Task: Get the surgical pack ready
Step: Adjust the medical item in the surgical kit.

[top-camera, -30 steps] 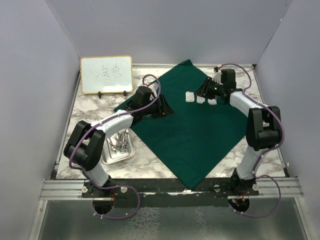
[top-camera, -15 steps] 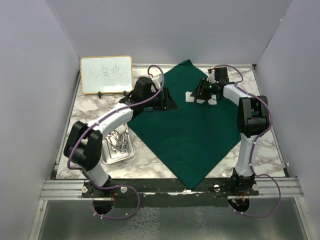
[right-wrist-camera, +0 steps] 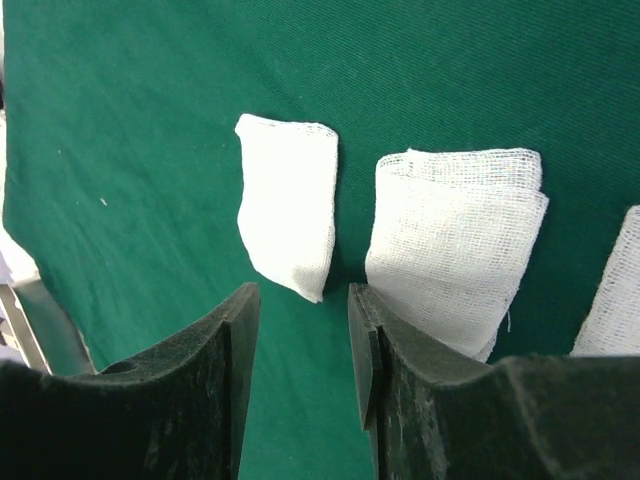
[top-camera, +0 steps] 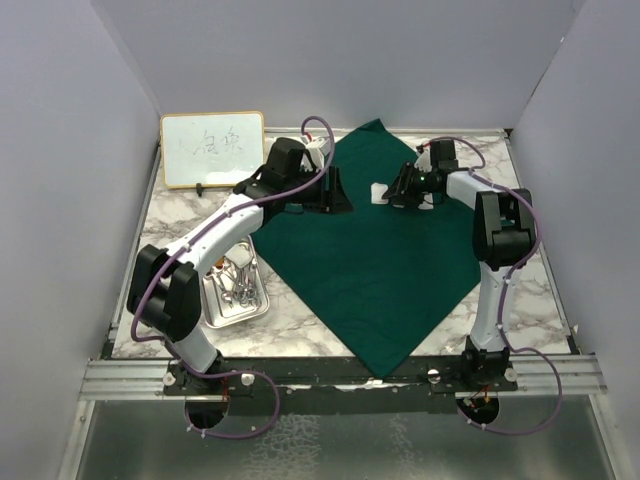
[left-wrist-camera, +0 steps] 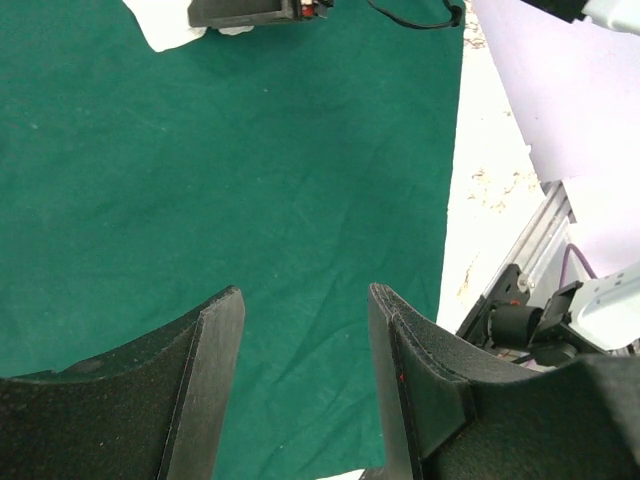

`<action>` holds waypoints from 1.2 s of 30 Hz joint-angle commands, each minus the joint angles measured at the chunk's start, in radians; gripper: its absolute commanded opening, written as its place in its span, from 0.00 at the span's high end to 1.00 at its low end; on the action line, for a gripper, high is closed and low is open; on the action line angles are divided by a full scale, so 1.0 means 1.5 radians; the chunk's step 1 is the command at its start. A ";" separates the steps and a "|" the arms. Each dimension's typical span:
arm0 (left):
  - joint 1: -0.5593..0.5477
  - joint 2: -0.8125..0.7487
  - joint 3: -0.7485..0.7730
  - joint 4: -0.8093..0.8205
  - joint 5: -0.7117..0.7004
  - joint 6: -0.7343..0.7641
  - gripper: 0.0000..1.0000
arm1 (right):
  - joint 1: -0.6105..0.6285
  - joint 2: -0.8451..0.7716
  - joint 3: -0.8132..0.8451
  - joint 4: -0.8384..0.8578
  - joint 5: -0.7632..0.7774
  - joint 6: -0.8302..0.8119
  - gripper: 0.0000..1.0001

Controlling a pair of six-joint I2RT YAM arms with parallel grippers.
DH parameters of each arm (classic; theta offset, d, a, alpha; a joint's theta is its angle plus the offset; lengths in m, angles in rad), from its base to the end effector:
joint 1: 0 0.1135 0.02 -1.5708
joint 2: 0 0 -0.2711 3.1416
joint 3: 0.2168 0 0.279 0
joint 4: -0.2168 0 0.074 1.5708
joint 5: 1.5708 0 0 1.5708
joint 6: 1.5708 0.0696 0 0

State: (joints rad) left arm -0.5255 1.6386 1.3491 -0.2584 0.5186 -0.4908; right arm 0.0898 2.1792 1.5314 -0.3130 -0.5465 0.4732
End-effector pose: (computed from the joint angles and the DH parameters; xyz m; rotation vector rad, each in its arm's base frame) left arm 0.3559 -0.2463 0.2937 0.3711 2.2263 -1.1270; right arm 0.4996 0.0813 0.1100 0.2659 2.5550 0.9127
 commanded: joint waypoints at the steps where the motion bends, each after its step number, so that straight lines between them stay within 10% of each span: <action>1: 0.013 -0.017 0.009 -0.025 -0.020 0.033 0.44 | -0.004 0.017 0.001 0.020 -0.025 -0.006 0.58; 18: 0.034 -0.018 -0.020 -0.005 -0.001 0.032 0.45 | -0.014 0.064 -0.030 0.092 -0.065 0.126 0.67; 36: 0.102 -0.030 -0.091 0.064 0.059 -0.010 0.46 | -0.020 -0.026 -0.013 0.120 -0.111 0.095 0.99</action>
State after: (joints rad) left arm -0.3855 1.6382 1.2232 -0.2100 0.5682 -0.4927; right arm 0.0574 2.2295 1.4799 -0.1123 -0.7036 0.6750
